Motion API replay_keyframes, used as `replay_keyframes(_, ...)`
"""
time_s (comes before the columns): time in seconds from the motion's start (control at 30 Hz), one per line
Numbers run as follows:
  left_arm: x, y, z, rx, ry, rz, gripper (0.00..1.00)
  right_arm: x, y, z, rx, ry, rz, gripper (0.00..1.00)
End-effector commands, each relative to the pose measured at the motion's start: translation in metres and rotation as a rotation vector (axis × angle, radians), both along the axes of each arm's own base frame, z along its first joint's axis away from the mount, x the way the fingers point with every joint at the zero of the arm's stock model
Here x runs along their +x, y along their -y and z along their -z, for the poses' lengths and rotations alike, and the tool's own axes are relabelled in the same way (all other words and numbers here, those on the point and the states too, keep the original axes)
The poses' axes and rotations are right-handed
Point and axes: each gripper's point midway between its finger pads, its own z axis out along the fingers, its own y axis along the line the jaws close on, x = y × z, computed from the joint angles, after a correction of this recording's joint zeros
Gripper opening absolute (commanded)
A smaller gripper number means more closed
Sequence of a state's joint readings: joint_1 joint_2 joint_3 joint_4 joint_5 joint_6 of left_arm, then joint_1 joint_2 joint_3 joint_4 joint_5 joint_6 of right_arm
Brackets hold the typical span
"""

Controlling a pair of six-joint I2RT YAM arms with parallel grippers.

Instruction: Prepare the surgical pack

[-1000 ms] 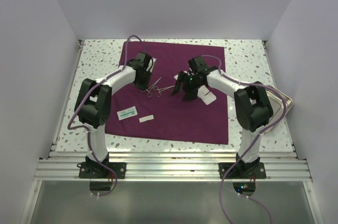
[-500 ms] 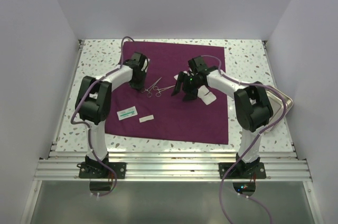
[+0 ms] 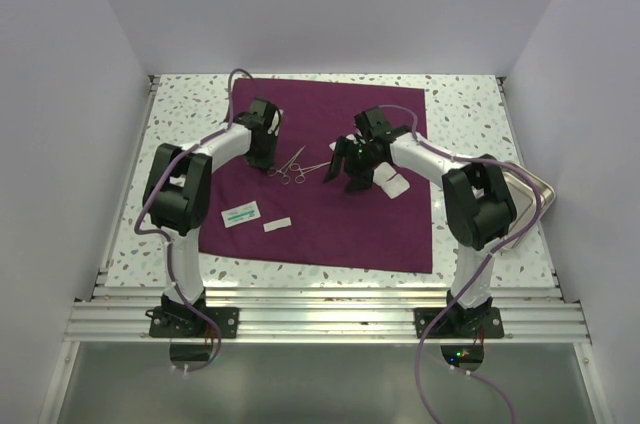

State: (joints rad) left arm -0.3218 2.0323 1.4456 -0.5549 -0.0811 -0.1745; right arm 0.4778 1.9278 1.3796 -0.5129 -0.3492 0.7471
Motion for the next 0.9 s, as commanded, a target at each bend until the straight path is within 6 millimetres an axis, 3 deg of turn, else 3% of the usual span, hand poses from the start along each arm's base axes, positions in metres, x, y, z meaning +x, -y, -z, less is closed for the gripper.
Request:
replay_keyframes(0.0, 0.019, 0.009, -0.028, -0.063, 0.090, -0.021, 0.19, 0.004, -0.002, -0.015, 0.008, 0.044, -0.012, 0.70)
replay_keyframes(0.57, 0.018, 0.011, -0.037, -0.090, 0.113, -0.035, 0.24, 0.004, -0.004, -0.012, 0.010, 0.036, -0.014, 0.69)
replay_keyframes(0.87, -0.002, 0.013, -0.012, -0.105, 0.032, -0.013, 0.24, 0.005, -0.004, -0.010, 0.005, 0.032, -0.016, 0.70)
